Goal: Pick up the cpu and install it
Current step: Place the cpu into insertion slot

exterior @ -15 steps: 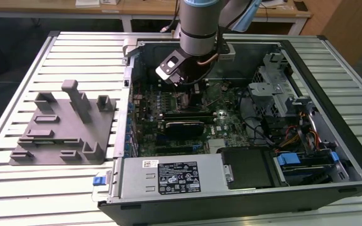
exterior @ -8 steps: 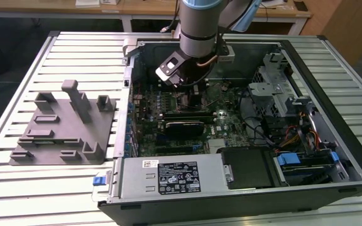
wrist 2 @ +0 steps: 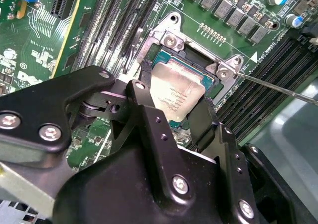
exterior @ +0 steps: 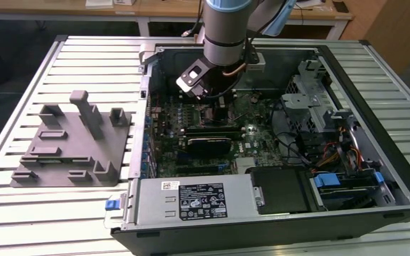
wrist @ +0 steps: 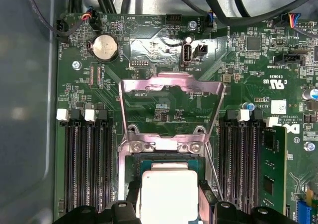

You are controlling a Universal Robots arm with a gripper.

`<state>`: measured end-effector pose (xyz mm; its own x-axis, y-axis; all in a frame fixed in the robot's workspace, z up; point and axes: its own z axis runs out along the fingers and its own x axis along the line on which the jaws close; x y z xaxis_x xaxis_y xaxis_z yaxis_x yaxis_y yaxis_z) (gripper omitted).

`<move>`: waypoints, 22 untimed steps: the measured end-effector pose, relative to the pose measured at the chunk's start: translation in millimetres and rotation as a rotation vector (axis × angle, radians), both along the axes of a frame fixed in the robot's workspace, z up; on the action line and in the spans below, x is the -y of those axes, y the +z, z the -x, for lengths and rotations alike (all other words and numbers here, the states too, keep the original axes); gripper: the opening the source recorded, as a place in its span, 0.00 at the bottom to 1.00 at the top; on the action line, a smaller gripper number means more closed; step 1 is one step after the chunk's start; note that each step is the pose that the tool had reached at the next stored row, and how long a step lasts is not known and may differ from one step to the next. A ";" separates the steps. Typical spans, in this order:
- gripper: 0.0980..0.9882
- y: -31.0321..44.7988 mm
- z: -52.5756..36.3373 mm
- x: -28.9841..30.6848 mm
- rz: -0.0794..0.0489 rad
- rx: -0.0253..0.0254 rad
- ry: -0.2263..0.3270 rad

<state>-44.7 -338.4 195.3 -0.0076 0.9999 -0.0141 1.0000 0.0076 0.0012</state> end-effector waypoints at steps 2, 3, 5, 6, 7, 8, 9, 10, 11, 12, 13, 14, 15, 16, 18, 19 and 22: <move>0.50 -0.2 -0.4 -0.1 0.000 0.0000 0.000; 0.50 -0.3 -0.7 -0.2 0.000 0.0000 0.000; 0.50 -0.4 -0.9 -0.3 0.000 0.0000 0.000; 0.50 -0.4 -0.9 -0.3 0.000 0.0000 0.000; 0.50 -0.4 -0.9 -0.3 0.000 0.0000 0.000; 0.50 -0.4 -0.9 -0.3 0.000 0.0000 0.000; 0.50 -0.4 -0.9 -0.3 0.000 0.0000 0.000; 0.50 -0.4 -0.9 -0.3 0.000 0.0000 0.000; 0.50 -0.4 -0.9 -0.3 0.000 0.0000 0.000; 0.50 -0.4 -0.9 -0.3 0.000 0.0000 0.000; 0.51 -0.4 -0.9 -0.3 0.000 -0.0001 0.000; 0.51 -0.4 -0.9 -0.3 0.000 0.0000 0.000; 0.51 -0.4 -1.0 -0.3 0.000 0.0000 0.000; 0.58 -0.4 -1.0 -0.3 0.000 -0.0001 0.000; 0.58 -0.4 -1.0 -0.3 0.000 0.0000 0.000; 0.58 -0.1 -1.0 -0.3 0.000 0.0000 0.000; 0.58 2.3 -1.0 -0.3 0.000 0.0000 0.000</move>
<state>-43.7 -338.1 197.6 -0.0076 0.9999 -0.0139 1.0000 0.0076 0.0012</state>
